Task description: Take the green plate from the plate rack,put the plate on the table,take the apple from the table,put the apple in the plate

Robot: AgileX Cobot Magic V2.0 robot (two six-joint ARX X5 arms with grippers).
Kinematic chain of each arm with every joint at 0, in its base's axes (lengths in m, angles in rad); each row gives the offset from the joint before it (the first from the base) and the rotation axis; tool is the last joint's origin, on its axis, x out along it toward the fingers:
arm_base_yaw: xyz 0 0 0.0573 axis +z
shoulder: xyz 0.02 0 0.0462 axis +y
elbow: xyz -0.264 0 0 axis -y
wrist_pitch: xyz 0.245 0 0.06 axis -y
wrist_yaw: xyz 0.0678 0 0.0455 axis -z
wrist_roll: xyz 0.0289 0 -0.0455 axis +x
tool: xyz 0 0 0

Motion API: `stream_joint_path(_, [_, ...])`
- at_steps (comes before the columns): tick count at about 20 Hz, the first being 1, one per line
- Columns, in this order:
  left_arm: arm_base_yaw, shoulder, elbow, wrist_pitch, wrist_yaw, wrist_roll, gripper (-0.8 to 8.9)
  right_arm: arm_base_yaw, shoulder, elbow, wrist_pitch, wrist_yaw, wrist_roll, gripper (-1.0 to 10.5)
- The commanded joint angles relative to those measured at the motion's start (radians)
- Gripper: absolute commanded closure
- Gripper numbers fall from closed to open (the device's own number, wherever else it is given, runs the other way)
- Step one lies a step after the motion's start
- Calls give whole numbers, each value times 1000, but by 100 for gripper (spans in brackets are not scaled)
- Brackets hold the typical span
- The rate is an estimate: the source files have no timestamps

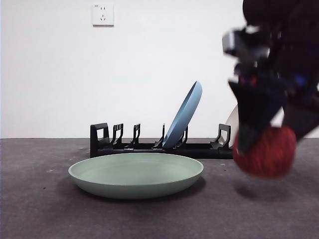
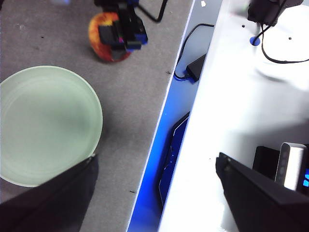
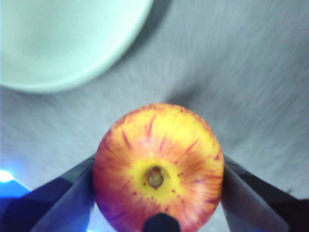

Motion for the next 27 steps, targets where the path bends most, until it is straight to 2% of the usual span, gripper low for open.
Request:
stream_joint_path(1, [2, 1, -3, -1, 3, -7, 405, 3, -13, 69, 12, 0, 11, 963])
stream_joint_path(7, [2, 1, -3, -1, 4, -7, 405, 68, 81, 271, 22, -1, 1, 963])
stream_joint_path(15, [2, 1, -3, -2, 4, -7, 405, 180, 433, 500, 47, 2, -39, 963])
stream_joint_path(18, [2, 1, -3, -2, 4, -8, 405, 196, 509, 523, 50, 28, -69, 963])
stream_joint_path(27, [2, 1, -3, -1, 4, -8, 405, 204, 568, 523, 45, 25, -76, 963])
